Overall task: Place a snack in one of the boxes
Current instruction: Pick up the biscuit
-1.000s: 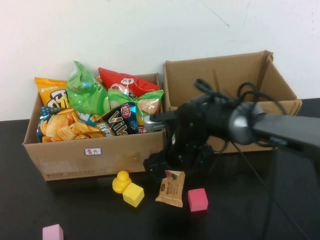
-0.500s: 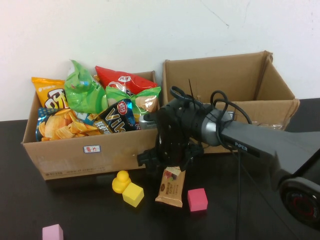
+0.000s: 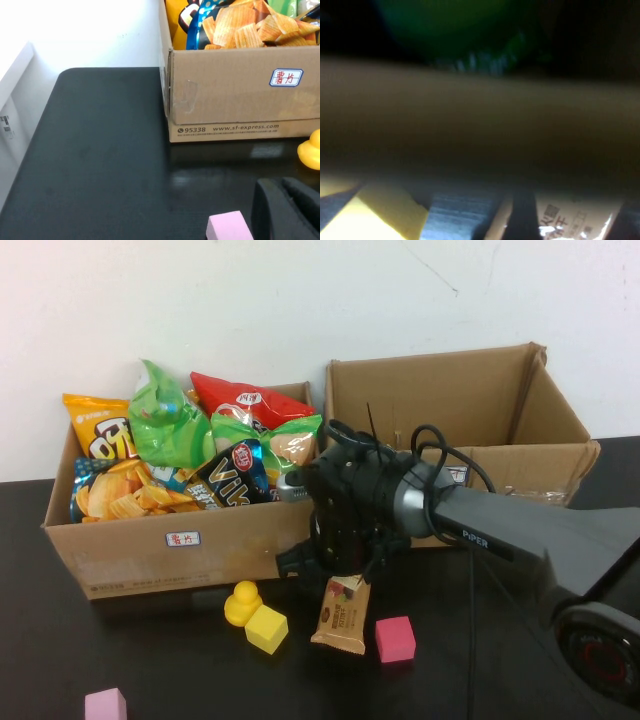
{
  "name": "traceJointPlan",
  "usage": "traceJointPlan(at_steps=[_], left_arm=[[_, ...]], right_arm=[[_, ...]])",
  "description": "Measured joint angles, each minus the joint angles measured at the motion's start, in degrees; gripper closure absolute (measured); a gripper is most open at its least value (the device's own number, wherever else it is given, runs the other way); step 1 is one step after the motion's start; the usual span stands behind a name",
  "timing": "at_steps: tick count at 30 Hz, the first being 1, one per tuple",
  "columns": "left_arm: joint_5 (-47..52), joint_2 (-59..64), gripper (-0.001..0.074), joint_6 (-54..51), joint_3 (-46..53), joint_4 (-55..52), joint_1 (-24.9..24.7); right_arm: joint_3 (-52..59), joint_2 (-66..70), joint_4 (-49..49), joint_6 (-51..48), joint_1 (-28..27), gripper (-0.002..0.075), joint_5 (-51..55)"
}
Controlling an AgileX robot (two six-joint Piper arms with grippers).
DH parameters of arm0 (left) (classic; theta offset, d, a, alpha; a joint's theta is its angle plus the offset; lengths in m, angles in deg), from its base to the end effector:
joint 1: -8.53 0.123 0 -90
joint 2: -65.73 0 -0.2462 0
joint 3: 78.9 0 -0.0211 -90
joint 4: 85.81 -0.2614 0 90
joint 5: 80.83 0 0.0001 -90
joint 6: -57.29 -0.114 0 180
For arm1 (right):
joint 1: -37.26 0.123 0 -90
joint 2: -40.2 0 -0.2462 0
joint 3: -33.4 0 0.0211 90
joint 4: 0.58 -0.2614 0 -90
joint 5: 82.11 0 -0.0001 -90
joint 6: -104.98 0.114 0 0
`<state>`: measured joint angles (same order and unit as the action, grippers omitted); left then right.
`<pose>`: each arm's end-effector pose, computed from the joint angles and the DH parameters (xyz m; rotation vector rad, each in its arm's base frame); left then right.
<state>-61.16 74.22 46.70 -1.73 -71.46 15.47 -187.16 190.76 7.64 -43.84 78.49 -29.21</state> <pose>0.1256 0.0057 0.1711 -0.0989 1.8249 -0.0273 0.3854 0.3204 0.0663 -0.3449 2.8035 0.1053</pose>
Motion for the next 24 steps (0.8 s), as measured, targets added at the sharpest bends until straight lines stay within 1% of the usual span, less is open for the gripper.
traceJointPlan(at_steps=[3,7,10,14,20,24], left_arm=[[0.0,0.0,0.0738,0.0,0.0,0.0,0.0],[0.0,0.0,0.0738,0.0,0.0,0.0,0.0],[0.0,0.0,0.0738,0.0,0.0,0.0,0.0],[0.0,0.0,0.0738,-1.4,0.0,-0.1,0.0],[0.0,0.0,0.0738,-1.7,0.0,-0.4,0.0],[0.0,0.0,0.0738,-1.7,0.0,-0.4,0.0]], right_arm=[[2.0,-1.9,1.2,2.3,0.6,0.0242,0.5],[7.7,-4.9,1.5,6.1,1.5,0.025,-1.3],[14.3,-7.0,1.5,9.1,2.4,0.0251,-6.6],[21.6,-7.9,0.7,11.3,3.3,0.0251,-16.4],[23.4,-7.7,0.6,11.9,2.5,0.0251,-24.4],[23.4,-7.5,0.7,11.9,0.8,0.0251,-25.1]])
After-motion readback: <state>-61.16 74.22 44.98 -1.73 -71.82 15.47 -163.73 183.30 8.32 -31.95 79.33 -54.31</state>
